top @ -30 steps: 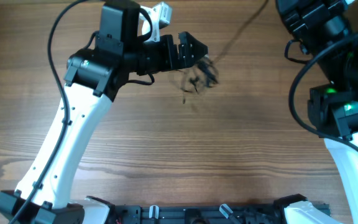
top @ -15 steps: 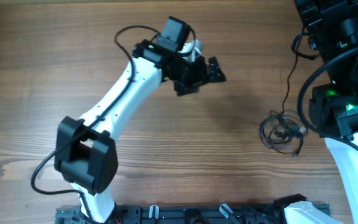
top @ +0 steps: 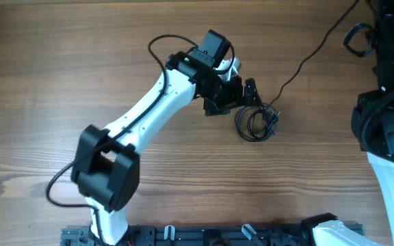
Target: Untangle cables
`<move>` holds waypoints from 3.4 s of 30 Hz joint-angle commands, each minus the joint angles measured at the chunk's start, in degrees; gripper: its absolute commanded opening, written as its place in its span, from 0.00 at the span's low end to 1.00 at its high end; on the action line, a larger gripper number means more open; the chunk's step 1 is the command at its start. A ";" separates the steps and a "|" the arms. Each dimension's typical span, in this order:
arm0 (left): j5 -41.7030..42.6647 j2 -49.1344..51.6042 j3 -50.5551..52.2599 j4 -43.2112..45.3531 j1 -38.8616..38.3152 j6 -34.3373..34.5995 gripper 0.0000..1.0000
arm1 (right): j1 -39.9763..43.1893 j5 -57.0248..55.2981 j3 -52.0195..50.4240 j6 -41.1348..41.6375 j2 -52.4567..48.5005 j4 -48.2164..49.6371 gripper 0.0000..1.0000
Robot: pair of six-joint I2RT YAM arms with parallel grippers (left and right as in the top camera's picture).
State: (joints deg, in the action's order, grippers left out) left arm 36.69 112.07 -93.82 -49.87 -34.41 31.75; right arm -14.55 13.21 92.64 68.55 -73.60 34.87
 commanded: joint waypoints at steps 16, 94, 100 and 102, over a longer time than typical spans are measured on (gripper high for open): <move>-6.43 15.13 -0.15 5.25 -3.41 -1.33 0.57 | -0.22 -1.99 1.27 -3.52 -0.07 -6.14 0.04; -15.47 -9.92 -16.76 -6.67 39.93 -4.33 0.32 | 32.26 17.16 1.27 -25.35 4.17 -47.34 0.04; -10.97 -9.92 -16.76 -7.82 38.82 -5.90 1.00 | 22.51 19.96 1.27 -25.09 3.32 -47.41 0.04; -5.51 -9.88 -16.76 -7.82 36.81 -9.73 1.00 | 18.21 20.31 1.27 -24.83 1.81 -47.25 0.04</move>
State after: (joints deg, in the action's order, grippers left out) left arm 24.16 102.10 -110.15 -57.67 4.95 26.72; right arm 7.79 31.62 93.49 42.89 -70.19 -12.80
